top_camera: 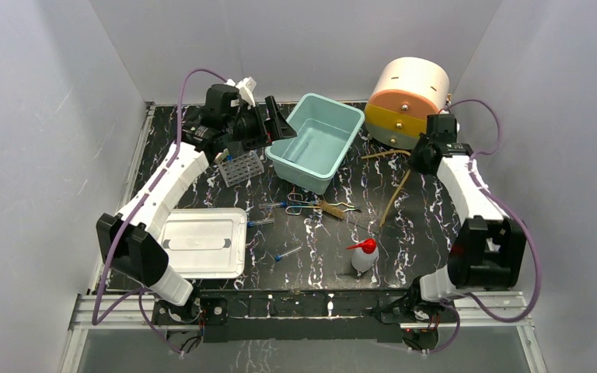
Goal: Organize the chemistry lab equipment
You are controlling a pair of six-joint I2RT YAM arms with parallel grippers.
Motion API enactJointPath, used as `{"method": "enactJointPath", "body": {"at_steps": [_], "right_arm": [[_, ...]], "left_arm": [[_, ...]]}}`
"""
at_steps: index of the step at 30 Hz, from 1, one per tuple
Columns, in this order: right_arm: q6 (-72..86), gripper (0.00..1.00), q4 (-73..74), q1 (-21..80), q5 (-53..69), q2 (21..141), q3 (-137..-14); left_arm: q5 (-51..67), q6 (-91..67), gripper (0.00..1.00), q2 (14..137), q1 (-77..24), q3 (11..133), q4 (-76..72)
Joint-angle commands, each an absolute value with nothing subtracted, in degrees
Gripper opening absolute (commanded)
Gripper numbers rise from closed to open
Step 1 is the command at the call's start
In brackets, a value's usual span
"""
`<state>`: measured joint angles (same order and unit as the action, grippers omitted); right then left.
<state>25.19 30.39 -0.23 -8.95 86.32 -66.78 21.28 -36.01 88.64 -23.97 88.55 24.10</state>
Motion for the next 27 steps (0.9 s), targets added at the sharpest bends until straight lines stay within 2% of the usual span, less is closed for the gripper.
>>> {"method": "enactJointPath", "body": {"at_steps": [1, 17, 23, 27], "right_arm": [[24.0, 0.00, 29.1, -0.1, -3.7, 78.7, -69.5], [20.4, 0.00, 23.6, -0.1, 16.9, 62.0, -74.3], [18.8, 0.00, 19.8, -0.1, 32.8, 60.6, -76.4], [19.3, 0.00, 19.2, -0.1, 37.3, 62.3, -79.7]], "left_arm": [[22.0, -36.9, 0.98, 88.9, -23.9, 90.2, 22.5], [23.5, -41.6, 0.98, 89.7, -23.9, 91.2, 16.7], [9.2, -44.7, 0.98, 87.6, -23.9, 89.2, 20.1], [6.7, -45.8, 0.98, 87.9, -23.7, 89.5, 21.2]]}}
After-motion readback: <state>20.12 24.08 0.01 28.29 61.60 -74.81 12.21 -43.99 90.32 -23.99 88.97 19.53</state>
